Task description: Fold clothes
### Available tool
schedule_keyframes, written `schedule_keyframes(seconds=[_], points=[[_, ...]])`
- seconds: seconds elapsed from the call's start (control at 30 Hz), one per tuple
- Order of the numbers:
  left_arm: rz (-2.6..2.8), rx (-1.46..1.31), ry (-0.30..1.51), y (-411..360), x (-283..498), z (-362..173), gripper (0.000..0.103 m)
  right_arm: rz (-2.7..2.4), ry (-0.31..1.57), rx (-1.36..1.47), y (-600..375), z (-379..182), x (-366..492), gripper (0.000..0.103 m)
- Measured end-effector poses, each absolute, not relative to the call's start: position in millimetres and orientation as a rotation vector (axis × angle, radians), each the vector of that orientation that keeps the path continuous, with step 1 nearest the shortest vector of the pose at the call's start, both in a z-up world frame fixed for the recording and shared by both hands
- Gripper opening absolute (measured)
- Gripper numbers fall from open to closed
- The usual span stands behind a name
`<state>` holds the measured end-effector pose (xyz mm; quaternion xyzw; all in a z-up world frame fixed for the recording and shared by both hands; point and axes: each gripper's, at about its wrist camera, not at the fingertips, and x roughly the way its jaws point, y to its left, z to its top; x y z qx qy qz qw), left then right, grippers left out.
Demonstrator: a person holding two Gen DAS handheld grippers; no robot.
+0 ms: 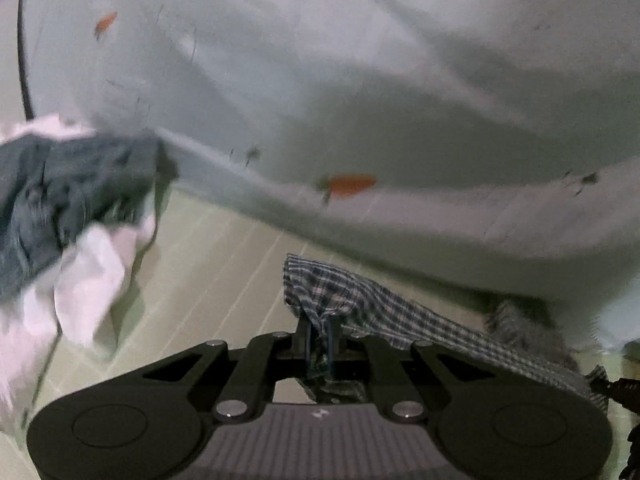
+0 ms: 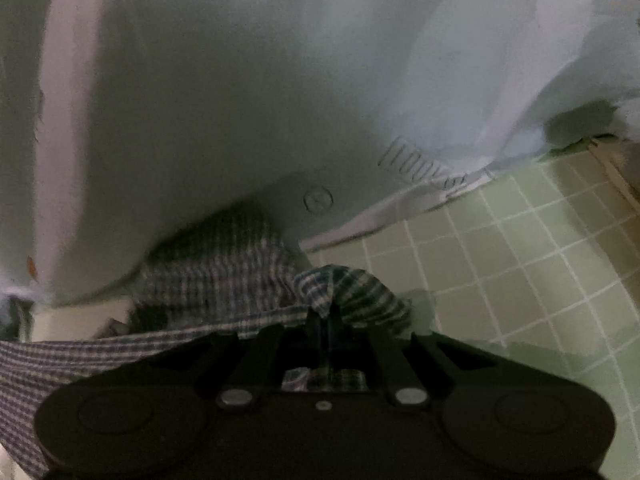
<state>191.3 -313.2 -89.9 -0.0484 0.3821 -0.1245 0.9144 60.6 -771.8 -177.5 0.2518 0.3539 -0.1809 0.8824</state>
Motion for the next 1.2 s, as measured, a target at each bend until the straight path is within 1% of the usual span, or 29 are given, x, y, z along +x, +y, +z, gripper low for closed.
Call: schedule_keyframes(seconds=[0.1, 0.17, 0.37, 0.4, 0.43, 0.5, 0.53, 0.57, 0.6, 0.63, 0.77, 1.0, 1.13, 1.17, 1.2], points=[[-0.235, -0.109, 0.835, -309.8, 191.7, -111.1, 0.008, -0.382, 0.795, 0.498, -772.7, -195.5, 75.6, 0.004], [-0.222, -0.114, 0.867, -307.9, 194.1, -124.1, 0.008, -0.386, 0.800, 0.491, -774.7, -201.8, 81.8, 0.006], [-0.192, -0.151, 0.945, -300.6, 197.2, -152.6, 0.008, -0.385, 0.802, 0.468, -783.8, -201.7, 91.6, 0.009], [-0.185, -0.157, 0.956, -300.2, 196.2, -155.4, 0.008, -0.379, 0.805, 0.475, -786.4, -201.0, 92.4, 0.012], [-0.178, -0.158, 0.964, -299.9, 195.1, -157.2, 0.008, -0.384, 0.804, 0.475, -788.2, -198.6, 92.0, 0.017], [-0.178, -0.153, 0.955, -299.5, 191.7, -153.9, 0.008, -0.418, 0.789, 0.459, -789.2, -189.1, 87.6, 0.054], [-0.178, -0.151, 0.951, -299.4, 190.0, -152.2, 0.009, -0.443, 0.765, 0.442, -787.0, -181.7, 81.9, 0.062], [-0.187, -0.150, 0.941, -300.0, 187.9, -148.2, 0.009, -0.459, 0.732, 0.433, -784.6, -174.6, 74.6, 0.072], [-0.196, -0.146, 0.926, -301.4, 184.8, -142.9, 0.009, -0.465, 0.698, 0.434, -781.3, -166.9, 64.5, 0.076], [-0.206, -0.141, 0.911, -302.9, 181.7, -137.7, 0.009, -0.467, 0.675, 0.440, -776.9, -160.1, 54.2, 0.082], [-0.290, -0.118, 0.872, -319.9, 165.7, -117.5, 0.009, -0.514, 0.629, 0.467, -752.3, -143.6, 3.1, 0.099], [-0.628, -0.037, 0.830, -383.4, 104.1, -84.2, 0.009, -0.619, 0.656, 0.512, -711.9, -141.9, -80.5, 0.100], [-0.823, 0.015, 0.895, -422.9, 54.8, -86.1, 0.016, -0.629, 0.671, 0.584, -695.0, -149.7, -111.1, 0.100], [-0.838, 0.015, 0.938, -428.1, 47.9, -90.9, 0.027, -0.630, 0.675, 0.599, -690.8, -151.7, -117.9, 0.100], [-0.853, 0.014, 0.981, -433.4, 41.0, -95.8, 0.034, -0.626, 0.680, 0.606, -686.4, -153.0, -121.8, 0.100]])
